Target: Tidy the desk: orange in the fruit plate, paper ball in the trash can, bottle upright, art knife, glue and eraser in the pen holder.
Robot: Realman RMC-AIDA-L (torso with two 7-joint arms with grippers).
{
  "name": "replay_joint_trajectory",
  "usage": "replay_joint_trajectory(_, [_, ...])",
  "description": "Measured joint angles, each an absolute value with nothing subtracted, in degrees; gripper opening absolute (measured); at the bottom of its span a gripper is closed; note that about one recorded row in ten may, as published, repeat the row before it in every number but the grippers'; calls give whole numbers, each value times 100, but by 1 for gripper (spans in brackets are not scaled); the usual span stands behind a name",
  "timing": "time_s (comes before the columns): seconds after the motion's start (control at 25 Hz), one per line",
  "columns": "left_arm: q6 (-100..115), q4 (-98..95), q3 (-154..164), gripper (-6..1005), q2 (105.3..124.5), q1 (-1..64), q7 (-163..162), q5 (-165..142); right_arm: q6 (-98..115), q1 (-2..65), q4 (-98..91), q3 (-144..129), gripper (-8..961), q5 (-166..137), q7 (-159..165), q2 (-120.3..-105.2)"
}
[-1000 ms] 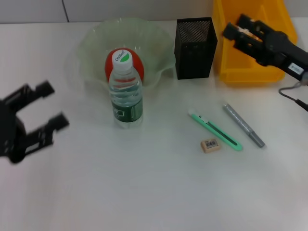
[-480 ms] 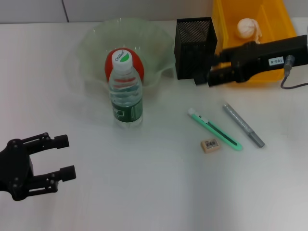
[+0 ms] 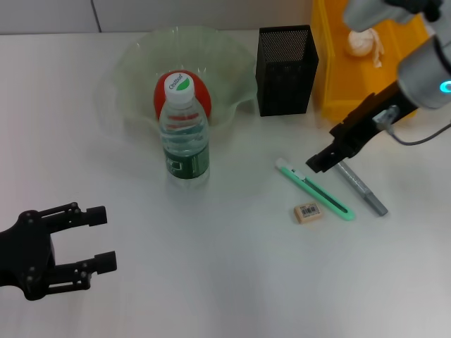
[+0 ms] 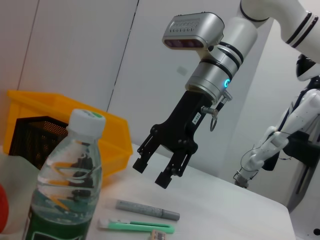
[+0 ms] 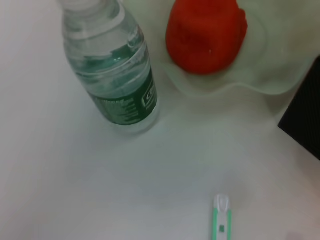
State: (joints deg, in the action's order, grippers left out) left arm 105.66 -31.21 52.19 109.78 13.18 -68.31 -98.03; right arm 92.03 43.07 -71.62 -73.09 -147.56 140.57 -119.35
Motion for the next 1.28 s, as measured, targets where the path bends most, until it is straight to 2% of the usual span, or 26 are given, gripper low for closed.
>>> replay_joint_trajectory(0.72, [10345,-3101,5220,784,11058,1342,-6835,-9817,7651,4592,-6234,-8897,732,-14800,15234,-11959])
replay_joint_trajectory(0.92, [10227,-3084,5212,784,11061,1358,-6837,-9818,7506,4606,-6118,-9159,507,-14803,15402,-11961])
replay_joint_trajectory(1.16, [10184,-3087,5229,784,11082,1395,-6838,-9818,7463,4620,-6025,-9237,420,-14806,15489,-11962])
replay_joint_trajectory(1.28, [10189,-3087,5223,784,11086,1400,-6838,-9818,7414,4628,-5970,-9260,413,-14806,15511,-11962])
